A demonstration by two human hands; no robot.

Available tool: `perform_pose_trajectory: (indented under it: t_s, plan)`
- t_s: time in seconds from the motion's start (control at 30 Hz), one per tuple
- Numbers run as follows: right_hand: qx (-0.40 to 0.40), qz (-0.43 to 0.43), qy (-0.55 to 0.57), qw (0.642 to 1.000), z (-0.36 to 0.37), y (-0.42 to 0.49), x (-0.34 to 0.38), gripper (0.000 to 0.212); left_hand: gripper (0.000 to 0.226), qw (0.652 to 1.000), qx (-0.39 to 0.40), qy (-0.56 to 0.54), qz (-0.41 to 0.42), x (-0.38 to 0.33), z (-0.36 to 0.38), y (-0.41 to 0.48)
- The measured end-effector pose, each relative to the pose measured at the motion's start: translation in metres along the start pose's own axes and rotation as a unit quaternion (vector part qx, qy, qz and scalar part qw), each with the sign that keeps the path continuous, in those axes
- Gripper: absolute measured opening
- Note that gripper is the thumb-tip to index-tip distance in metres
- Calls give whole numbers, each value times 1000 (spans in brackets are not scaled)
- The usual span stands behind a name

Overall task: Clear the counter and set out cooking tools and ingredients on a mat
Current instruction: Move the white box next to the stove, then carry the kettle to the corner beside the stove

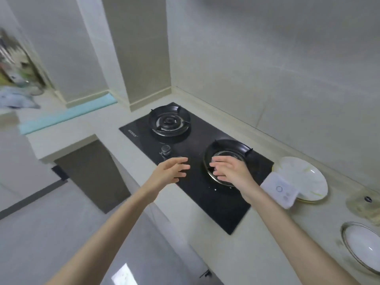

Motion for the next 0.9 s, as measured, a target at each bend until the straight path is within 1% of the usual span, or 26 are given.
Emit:
perform_pose_trajectory:
  t_s: [0.17,0.3,0.37,0.4,0.53,0.6,0.8,0.9]
  plan:
    - [133,-10,-41,990,116,-5,27,22,23,996,-87,-7,-15,43,-102,-56]
    - [233,-29,-81,969,235,-19,42,22,21,987,-158,-8,-28,89,-196,-120]
    - [263,-33,-97,959,286,-27,46,22,21,982,-187,-6,-27,106,-235,-150]
    - [286,-36,-104,952,321,-33,48,21,21,977,-213,-5,-29,118,-260,-171]
    - [357,-54,-131,923,444,-59,61,20,24,942,-332,-29,-50,163,-350,-248]
    - [381,-68,-140,911,494,-73,68,20,23,926,-371,-42,-60,183,-385,-281]
    - [472,-91,-158,862,646,-113,90,22,22,877,-467,-71,-93,240,-480,-376]
    - [504,-101,-156,843,718,-123,100,23,22,851,-508,-80,-106,264,-523,-411]
Point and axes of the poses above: each hand's wrist, its own y-axis towards the middle knuckle, its own z-axis out of the palm, x = y × z, the point moved 3 cm from there along y, towards the middle knuckle, and after that the axes turned 5 degrees about y, right-handed, at the moved point
